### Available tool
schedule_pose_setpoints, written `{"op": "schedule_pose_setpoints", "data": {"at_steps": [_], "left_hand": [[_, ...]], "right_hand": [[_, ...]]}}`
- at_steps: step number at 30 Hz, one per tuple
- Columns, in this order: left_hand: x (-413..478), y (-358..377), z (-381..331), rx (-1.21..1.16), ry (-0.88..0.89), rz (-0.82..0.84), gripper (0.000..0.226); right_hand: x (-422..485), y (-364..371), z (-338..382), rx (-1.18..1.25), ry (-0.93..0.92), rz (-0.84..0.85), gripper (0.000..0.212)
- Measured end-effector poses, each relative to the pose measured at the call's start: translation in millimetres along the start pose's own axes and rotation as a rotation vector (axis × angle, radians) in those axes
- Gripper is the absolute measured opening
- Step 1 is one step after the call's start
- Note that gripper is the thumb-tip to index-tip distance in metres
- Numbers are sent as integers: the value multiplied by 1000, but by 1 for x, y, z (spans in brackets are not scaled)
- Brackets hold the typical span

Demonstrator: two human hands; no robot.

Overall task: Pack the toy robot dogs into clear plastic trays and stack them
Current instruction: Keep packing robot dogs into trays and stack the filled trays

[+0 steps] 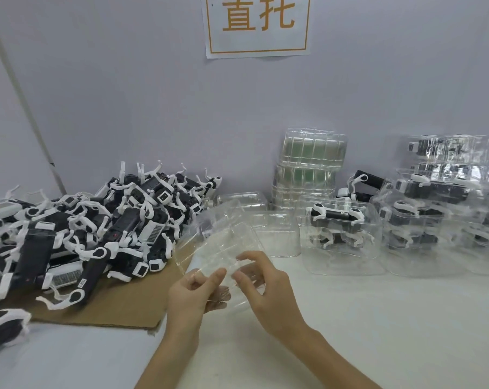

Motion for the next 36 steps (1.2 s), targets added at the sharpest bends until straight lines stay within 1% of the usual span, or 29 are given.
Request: {"op": "schedule_pose_setpoints", "data": {"at_steps": [1, 4, 9, 14, 16, 20, 23, 25, 29, 32, 34, 36], "left_hand": [[0, 1, -1, -8, 2, 19, 41], [-2, 8, -3, -73, 4, 128, 23], [-5, 14, -4, -190, -67, 276, 28], [-3, 15, -1, -242, -117, 319, 31], [-2, 13, 0, -266, -126, 282, 32], [0, 3, 2, -297, -147, 123, 26], [2, -5, 1, -304, -127, 18, 25], [3, -8, 0, -338, -140, -35, 26], [6, -22, 4, -477, -249, -159, 29], [8, -36, 6, -541, -308, -273, 30], [9, -41, 8, -560, -335, -329, 29], [7, -42, 9, -570, -360, -356, 27]], "right_hand": [[0, 0, 1, 2, -7, -7, 22], [0, -1, 2, 5, -25, -9, 22], [2, -6, -1, 39, 16, -45, 20], [2, -5, 0, 55, 43, -19, 20], [3, -5, 1, 62, 49, 5, 21], [2, 0, 4, 76, 66, 91, 22], [2, 1, 9, 91, 58, 107, 22], [5, -3, 13, 111, 43, 85, 22], [16, -21, 18, 213, 67, -25, 20], [30, -34, 26, 232, 65, -90, 20], [48, -40, 35, 148, 16, -126, 23], [74, -42, 44, -4, -56, -163, 25]]}}
Point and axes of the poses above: each hand's wrist, its own x-axis towards the middle knuckle, its own y-axis out of the palm, z = x × y, the point moved 5 cm from there along x, towards the middle knuckle, and after that the axes turned 3 degrees about -z, right-handed, at the moved point
